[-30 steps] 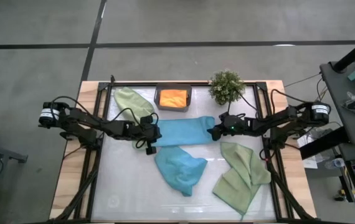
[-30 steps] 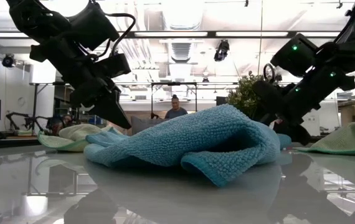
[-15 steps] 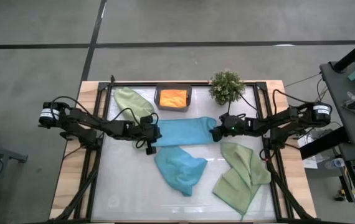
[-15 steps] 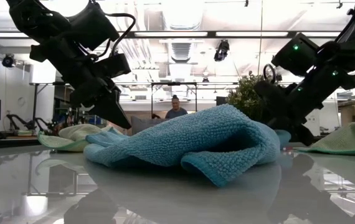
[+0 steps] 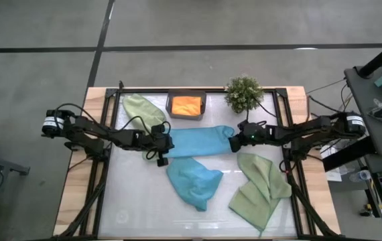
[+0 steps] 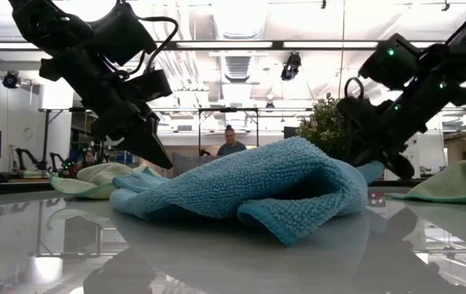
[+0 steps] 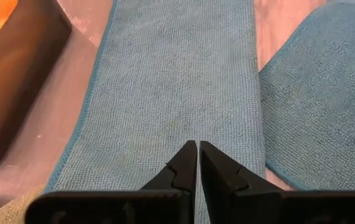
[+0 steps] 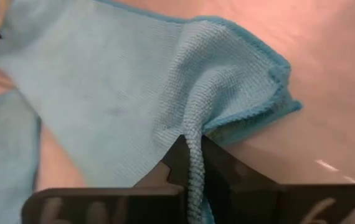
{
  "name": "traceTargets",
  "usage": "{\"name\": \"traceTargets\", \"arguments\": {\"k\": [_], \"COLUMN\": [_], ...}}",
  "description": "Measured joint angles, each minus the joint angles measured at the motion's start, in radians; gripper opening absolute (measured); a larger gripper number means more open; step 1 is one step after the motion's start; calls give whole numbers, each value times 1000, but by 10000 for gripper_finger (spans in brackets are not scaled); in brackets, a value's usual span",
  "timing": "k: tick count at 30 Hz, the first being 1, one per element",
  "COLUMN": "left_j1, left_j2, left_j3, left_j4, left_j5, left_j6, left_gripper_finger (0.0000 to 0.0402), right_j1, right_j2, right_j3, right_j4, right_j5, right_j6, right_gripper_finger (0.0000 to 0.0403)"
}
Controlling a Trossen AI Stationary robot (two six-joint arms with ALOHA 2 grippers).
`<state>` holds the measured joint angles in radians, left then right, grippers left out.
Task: Fold microfiber towels
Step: Fold the left blue microfiber towel
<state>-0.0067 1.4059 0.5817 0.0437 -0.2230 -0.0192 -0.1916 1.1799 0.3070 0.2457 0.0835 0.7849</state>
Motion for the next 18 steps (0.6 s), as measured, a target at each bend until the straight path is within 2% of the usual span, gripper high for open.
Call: {"name": "traceTargets", "arguments": {"k": [3, 7, 11, 14, 18], "left_j1": [0, 0, 2, 6, 7], "left_j2": [0, 0, -1, -1, 11], "left_j3": [4, 7, 7, 2, -9], "left_j4": [-1, 0, 0, 1, 0], "left_j5": [1, -2, -21, -21, -21], "left_j6": [12, 34, 35, 30, 28], "left_gripper_finger": [5, 5, 5, 5, 5], "right_j1": [19, 45, 68, 81, 101], "right_j2": [-57, -108, -106, -74, -2], "right_j3": [52, 178, 311, 391, 472], "right_j4": [-165, -473, -723, -820, -832], "right_j5": [85, 188, 227, 232, 232], "right_j6": [-36, -76, -91, -94, -117], "right_gripper_finger": [13, 13, 13, 13, 13]}}
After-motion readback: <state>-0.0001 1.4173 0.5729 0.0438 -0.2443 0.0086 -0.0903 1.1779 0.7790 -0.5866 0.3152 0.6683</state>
